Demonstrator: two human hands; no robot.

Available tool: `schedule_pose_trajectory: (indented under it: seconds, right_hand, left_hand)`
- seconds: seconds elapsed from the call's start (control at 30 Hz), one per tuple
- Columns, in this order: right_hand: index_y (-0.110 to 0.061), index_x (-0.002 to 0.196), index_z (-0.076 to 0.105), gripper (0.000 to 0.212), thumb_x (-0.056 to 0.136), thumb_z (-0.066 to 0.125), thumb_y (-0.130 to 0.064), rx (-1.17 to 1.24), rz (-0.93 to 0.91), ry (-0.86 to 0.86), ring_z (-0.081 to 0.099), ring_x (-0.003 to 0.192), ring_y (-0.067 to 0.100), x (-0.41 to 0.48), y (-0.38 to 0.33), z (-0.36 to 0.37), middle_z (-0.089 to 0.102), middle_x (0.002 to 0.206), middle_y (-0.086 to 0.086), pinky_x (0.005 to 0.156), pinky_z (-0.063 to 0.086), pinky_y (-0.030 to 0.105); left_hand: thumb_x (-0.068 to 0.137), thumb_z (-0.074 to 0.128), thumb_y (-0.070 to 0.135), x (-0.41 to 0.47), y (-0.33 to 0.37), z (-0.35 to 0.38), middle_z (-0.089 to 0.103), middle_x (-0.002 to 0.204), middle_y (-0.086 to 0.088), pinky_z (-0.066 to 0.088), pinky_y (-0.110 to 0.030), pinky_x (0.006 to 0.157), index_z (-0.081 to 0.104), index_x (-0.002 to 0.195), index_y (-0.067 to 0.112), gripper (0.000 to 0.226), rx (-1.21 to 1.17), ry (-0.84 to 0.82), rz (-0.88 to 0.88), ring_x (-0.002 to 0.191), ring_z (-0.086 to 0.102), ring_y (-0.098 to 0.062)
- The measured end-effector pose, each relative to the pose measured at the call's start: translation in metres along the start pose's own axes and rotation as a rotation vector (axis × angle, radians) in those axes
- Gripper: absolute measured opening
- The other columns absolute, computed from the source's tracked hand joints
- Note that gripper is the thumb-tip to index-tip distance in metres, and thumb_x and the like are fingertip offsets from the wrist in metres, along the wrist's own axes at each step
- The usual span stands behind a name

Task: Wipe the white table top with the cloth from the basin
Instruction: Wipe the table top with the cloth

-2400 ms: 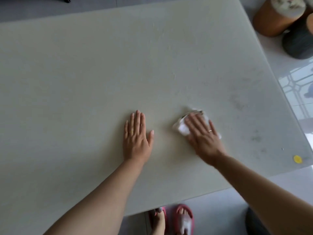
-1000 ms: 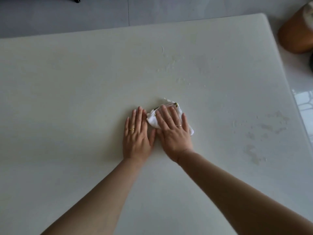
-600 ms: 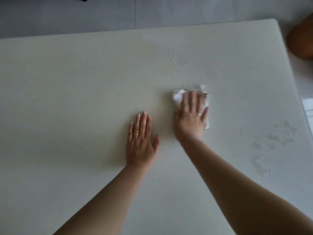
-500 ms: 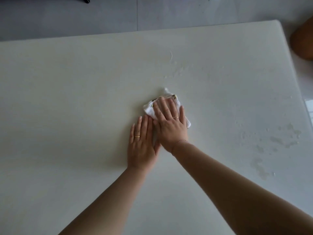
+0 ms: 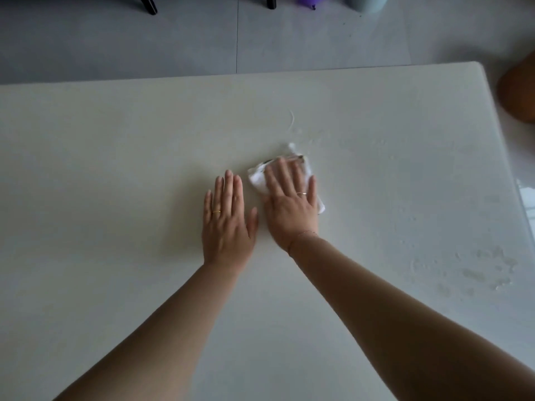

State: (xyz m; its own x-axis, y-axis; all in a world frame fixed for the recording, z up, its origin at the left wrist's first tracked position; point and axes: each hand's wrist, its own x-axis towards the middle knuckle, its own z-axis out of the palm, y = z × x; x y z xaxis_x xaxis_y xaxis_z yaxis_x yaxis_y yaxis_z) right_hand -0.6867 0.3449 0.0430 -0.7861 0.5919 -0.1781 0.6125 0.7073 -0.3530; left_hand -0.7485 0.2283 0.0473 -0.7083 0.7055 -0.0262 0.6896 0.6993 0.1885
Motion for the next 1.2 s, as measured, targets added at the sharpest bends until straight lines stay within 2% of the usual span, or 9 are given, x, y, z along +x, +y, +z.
schedule_pose_trajectory:
  seconds: [0.13, 0.3, 0.37, 0.57, 0.67, 0.8, 0.9, 1.1, 1.2]
  right_hand:
    - [-0.033, 0.148, 0.016, 0.052, 0.099, 0.025, -0.045, -0.086, -0.233, -0.033, -0.004, 0.146, 0.015, 0.020, 0.042, -0.018, 0.007, 0.159, -0.008, 0.117, -0.006, 0.041]
    - [-0.032, 0.149, 0.010, 0.052, 0.099, 0.022, -0.040, 0.012, 0.355, 0.118, -0.008, 0.146, 0.016, 0.056, 0.085, -0.038, 0.000, 0.160, -0.006, 0.116, -0.009, 0.042]
    - [-0.029, 0.150, 0.010, 0.054, 0.098, 0.026, -0.035, 0.040, 0.459, 0.142, -0.009, 0.146, 0.021, 0.063, 0.062, -0.032, -0.001, 0.160, -0.002, 0.114, -0.012, 0.044]
    - [-0.031, 0.149, 0.009, 0.052, 0.099, 0.020, -0.039, 0.024, -0.078, -0.027, -0.014, 0.145, 0.017, 0.061, -0.021, -0.001, -0.003, 0.159, -0.007, 0.113, -0.017, 0.043]
    - [-0.031, 0.149, 0.014, 0.052, 0.099, 0.025, -0.042, -0.070, -0.245, -0.020, -0.004, 0.146, 0.016, 0.075, 0.011, -0.013, 0.006, 0.159, -0.007, 0.115, -0.008, 0.043]
    - [-0.030, 0.149, 0.014, 0.053, 0.098, 0.026, -0.040, -0.044, 0.149, 0.108, -0.003, 0.146, 0.017, 0.109, 0.067, -0.037, 0.005, 0.160, -0.004, 0.115, -0.006, 0.044]
    - [-0.027, 0.150, 0.009, 0.055, 0.098, 0.024, -0.036, 0.000, 0.398, 0.147, -0.009, 0.146, 0.022, 0.123, 0.044, -0.034, -0.001, 0.160, -0.002, 0.114, -0.011, 0.046]
    - [-0.031, 0.149, 0.010, 0.055, 0.098, 0.026, -0.036, -0.064, -0.265, -0.073, -0.008, 0.146, 0.017, 0.110, -0.023, -0.010, 0.001, 0.159, -0.007, 0.114, -0.012, 0.044]
    - [-0.032, 0.149, 0.012, 0.052, 0.099, 0.023, -0.041, -0.091, -0.259, -0.048, -0.005, 0.146, 0.015, 0.132, 0.018, -0.029, 0.004, 0.159, -0.007, 0.115, -0.006, 0.044]
  left_hand:
    - [0.095, 0.025, 0.038, 0.026, 0.000, 0.003, 0.022, 0.156, -0.015, 0.013, -0.042, 0.118, 0.024, 0.147, 0.003, 0.063, -0.008, 0.012, 0.004, 0.145, 0.020, -0.027]
    - [0.094, 0.020, 0.043, 0.039, 0.007, 0.012, 0.018, 0.157, -0.013, 0.009, -0.041, 0.119, 0.020, 0.149, 0.004, 0.067, 0.009, -0.025, -0.022, 0.146, 0.015, -0.026]
    - [0.094, 0.021, 0.043, 0.039, 0.007, 0.015, 0.020, 0.157, -0.012, 0.012, -0.042, 0.119, 0.021, 0.149, 0.004, 0.067, 0.020, -0.021, -0.026, 0.146, 0.016, -0.026]
    - [0.094, 0.030, 0.032, 0.039, 0.010, 0.012, 0.041, 0.145, -0.021, 0.032, -0.050, 0.111, 0.040, 0.139, -0.002, 0.057, 0.045, 0.005, -0.012, 0.136, 0.038, -0.034]
    - [0.094, 0.027, 0.040, 0.038, 0.008, 0.013, 0.033, 0.151, -0.018, 0.022, -0.044, 0.116, 0.033, 0.144, -0.001, 0.064, 0.000, 0.001, -0.020, 0.141, 0.029, -0.031]
    - [0.092, 0.024, 0.042, 0.039, 0.008, 0.012, 0.021, 0.156, -0.014, 0.015, -0.042, 0.118, 0.023, 0.148, 0.002, 0.068, -0.009, -0.036, -0.034, 0.145, 0.019, -0.027]
    - [0.092, 0.025, 0.041, 0.040, 0.009, 0.010, 0.022, 0.156, -0.015, 0.016, -0.043, 0.118, 0.024, 0.147, 0.002, 0.068, -0.015, -0.044, -0.039, 0.145, 0.019, -0.028]
    - [0.091, 0.028, 0.040, 0.041, 0.010, 0.010, 0.031, 0.153, -0.017, 0.017, -0.042, 0.118, 0.028, 0.146, 0.001, 0.067, -0.025, -0.056, -0.058, 0.143, 0.025, -0.028]
    - [0.091, 0.030, 0.039, 0.041, 0.008, 0.009, 0.029, 0.153, -0.016, 0.020, -0.044, 0.116, 0.029, 0.145, 0.001, 0.067, -0.064, -0.037, -0.041, 0.143, 0.026, -0.029]
